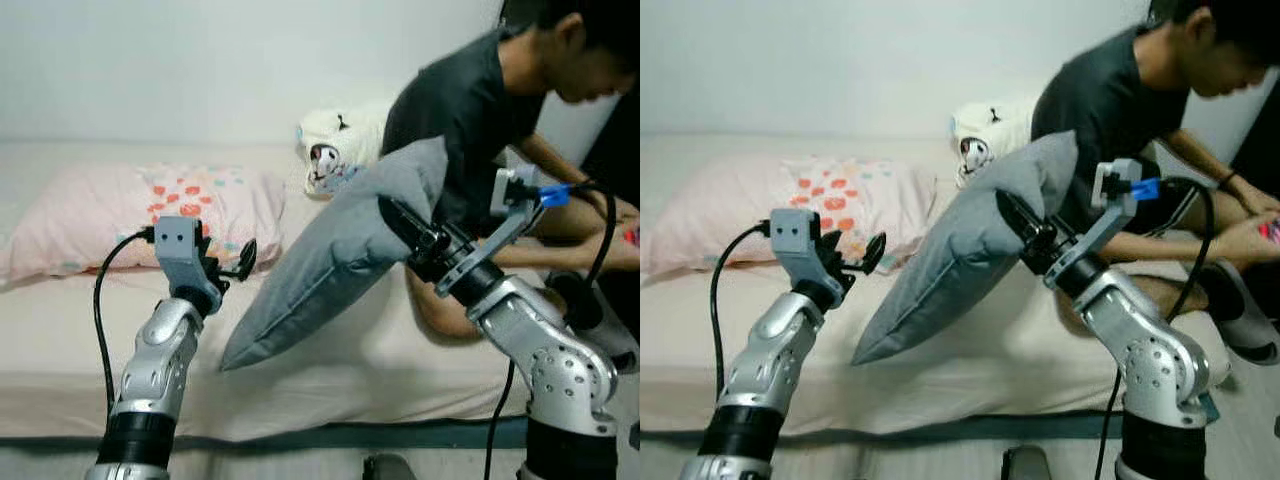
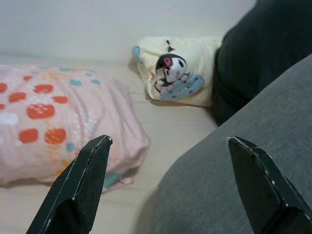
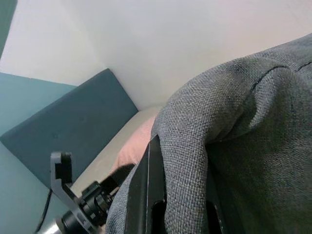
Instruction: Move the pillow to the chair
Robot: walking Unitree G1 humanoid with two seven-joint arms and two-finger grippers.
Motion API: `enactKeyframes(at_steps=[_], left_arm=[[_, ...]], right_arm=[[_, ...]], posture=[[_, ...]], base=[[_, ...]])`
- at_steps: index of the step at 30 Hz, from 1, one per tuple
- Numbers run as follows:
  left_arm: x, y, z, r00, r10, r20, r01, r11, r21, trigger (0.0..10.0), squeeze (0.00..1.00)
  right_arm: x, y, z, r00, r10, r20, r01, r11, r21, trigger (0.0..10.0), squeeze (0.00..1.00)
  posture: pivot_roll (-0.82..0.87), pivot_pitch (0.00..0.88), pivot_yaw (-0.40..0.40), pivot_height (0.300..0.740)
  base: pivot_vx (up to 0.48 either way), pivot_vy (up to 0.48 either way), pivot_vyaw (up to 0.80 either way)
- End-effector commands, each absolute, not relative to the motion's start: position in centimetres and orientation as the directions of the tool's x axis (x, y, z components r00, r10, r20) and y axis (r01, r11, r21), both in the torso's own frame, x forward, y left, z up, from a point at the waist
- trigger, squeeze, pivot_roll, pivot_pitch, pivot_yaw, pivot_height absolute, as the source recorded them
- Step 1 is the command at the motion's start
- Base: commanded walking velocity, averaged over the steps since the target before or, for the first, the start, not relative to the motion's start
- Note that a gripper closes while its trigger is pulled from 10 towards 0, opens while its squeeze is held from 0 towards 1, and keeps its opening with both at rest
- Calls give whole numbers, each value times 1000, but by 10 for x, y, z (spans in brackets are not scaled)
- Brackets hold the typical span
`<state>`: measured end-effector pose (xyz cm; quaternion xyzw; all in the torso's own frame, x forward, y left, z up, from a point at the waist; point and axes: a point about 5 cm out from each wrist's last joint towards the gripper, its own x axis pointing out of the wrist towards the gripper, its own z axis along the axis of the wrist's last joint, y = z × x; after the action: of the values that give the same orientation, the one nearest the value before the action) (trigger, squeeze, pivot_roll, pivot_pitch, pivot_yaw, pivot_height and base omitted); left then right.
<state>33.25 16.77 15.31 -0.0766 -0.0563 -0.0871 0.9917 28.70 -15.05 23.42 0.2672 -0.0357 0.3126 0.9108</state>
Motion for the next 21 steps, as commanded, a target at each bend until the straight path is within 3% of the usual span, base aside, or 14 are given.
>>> enactKeyframes(at_steps=[1, 5, 18, 20, 21], left_arm=[[333, 172, 150, 984, -150, 97, 161, 978, -129, 10000, 0], [333, 172, 148, 986, -147, 83, 157, 979, -134, 10000, 0], [330, 164, 138, 982, -168, 80, 176, 979, -107, 10000, 0], [329, 164, 136, 983, -169, 74, 176, 979, -99, 10000, 0], [326, 165, 133, 983, -170, 66, 176, 980, -97, 10000, 0]], right_arm=[[283, -147, 239, 783, 555, 280, -618, 647, 446, 0, 0], [282, -147, 237, 788, 554, 267, -611, 653, 447, 0, 0], [281, -152, 220, 814, 543, 205, -572, 692, 439, 0, 0], [281, -153, 214, 821, 543, 178, -562, 711, 422, 0, 0], [280, -155, 198, 838, 542, 70, -533, 783, 319, 0, 0]], posture=[[-118, 0, 13, 665], [-125, 2, 15, 680], [-122, 0, 5, 725], [-120, 0, 4, 730], [-116, 0, 1, 735]], base=[[0, 0, 0], [-360, 0, 0], [0, 0, 0], [0, 0, 0], [0, 0, 0]])
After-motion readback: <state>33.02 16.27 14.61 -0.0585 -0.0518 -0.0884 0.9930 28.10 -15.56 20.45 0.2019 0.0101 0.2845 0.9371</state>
